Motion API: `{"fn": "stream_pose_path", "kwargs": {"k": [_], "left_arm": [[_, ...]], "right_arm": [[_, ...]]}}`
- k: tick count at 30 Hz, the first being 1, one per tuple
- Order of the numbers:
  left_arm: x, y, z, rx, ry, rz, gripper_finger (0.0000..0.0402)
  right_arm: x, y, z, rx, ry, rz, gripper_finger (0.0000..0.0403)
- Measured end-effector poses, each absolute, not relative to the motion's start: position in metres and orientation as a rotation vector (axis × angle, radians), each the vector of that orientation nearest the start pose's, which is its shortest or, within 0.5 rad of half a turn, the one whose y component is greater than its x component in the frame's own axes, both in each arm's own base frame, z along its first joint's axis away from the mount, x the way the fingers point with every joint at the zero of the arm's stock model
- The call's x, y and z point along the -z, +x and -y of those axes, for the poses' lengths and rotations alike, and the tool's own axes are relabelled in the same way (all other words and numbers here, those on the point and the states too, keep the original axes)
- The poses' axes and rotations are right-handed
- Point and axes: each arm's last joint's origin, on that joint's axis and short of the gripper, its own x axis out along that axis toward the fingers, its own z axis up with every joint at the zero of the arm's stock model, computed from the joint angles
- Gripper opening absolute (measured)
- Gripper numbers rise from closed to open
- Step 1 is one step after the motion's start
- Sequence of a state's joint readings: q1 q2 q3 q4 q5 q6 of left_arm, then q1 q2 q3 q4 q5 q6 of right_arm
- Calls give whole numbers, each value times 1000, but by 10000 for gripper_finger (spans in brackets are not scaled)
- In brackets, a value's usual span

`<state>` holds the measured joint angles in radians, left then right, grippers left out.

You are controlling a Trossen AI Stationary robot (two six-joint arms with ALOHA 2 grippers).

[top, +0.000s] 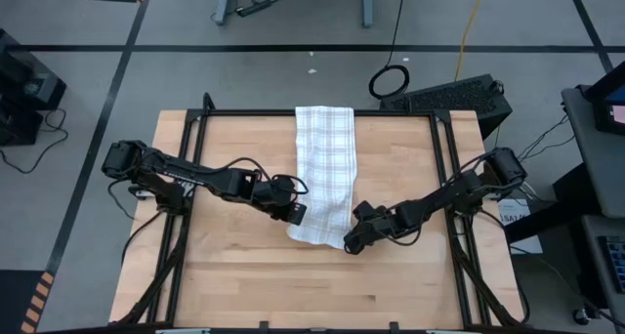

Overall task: Roll towel into tight, uniform cylinder
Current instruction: Roll the white towel

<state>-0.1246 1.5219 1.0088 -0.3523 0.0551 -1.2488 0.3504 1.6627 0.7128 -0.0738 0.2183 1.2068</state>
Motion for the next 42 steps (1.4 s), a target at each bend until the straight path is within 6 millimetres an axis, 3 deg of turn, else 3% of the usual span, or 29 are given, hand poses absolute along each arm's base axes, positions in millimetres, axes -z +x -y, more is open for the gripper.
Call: {"fn": "stream_pose_path", "kwargs": {"k": [15,24,30,35,42], "left_arm": [[-226,311,41,-368,-1145,-859,0],[-228,313,42,-347,-1149,-825,0],[-228,314,42,-395,-1120,-779,0],[-227,313,42,-413,-1112,-776,4],[-225,310,45,-439,-1083,-802,74]], "right_arm": [[-154,260,-101,163,941,-1041,1],[-156,254,-103,63,977,-1162,7],[-159,249,-102,80,1014,-1198,58],[-176,238,-106,136,1028,-1121,114],[-193,233,-110,222,1011,-916,148]]}}
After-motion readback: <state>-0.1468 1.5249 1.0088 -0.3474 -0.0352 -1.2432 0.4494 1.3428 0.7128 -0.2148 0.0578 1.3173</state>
